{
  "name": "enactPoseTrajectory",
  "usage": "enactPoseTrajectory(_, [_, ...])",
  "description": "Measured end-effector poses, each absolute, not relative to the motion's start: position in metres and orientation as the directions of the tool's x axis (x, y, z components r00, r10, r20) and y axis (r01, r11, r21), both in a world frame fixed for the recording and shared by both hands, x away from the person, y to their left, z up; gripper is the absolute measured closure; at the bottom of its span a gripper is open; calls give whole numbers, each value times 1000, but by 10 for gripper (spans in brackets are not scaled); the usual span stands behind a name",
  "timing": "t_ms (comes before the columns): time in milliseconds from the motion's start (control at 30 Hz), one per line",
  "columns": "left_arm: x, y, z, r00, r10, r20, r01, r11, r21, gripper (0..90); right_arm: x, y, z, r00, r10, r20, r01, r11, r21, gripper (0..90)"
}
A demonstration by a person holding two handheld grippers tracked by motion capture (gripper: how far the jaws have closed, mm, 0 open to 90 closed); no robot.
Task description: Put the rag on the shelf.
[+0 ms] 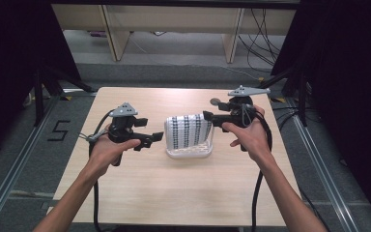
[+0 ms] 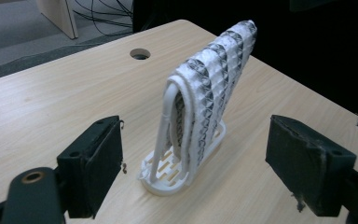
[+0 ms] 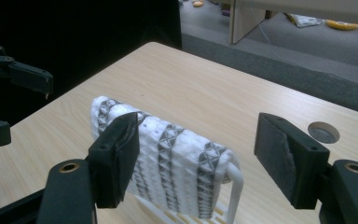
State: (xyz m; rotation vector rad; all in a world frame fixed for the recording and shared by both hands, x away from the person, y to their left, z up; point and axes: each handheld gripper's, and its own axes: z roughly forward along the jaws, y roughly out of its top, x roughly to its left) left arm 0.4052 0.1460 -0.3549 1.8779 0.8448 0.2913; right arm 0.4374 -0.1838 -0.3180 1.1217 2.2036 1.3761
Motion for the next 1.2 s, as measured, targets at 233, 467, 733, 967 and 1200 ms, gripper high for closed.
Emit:
enactPoseTrajectory(233, [394, 143, -359, 745, 645, -168, 412, -248, 877, 181, 432, -186, -323, -661, 738, 132, 440, 239, 865, 321])
enactPoseTrajectory(467, [383, 142, -364, 756, 634, -163, 403, -255, 879, 181, 423, -190, -328, -660, 735, 156, 452, 222, 864, 321])
enactPoseTrajectory(733, [371, 135, -371, 779, 611, -141, 389, -294, 873, 181, 413, -192, -335, -665, 728, 165, 462, 227, 858, 318])
enactPoseTrajectory(967, [361, 131, -373, 792, 595, -135, 379, -306, 873, 181, 408, -192, -343, -679, 715, 166, 444, 221, 868, 317])
enactPoseTrajectory(1200, [355, 130, -382, 801, 585, -131, 365, -303, 880, 180, 397, -193, -346, -695, 702, 156, 420, 220, 881, 317])
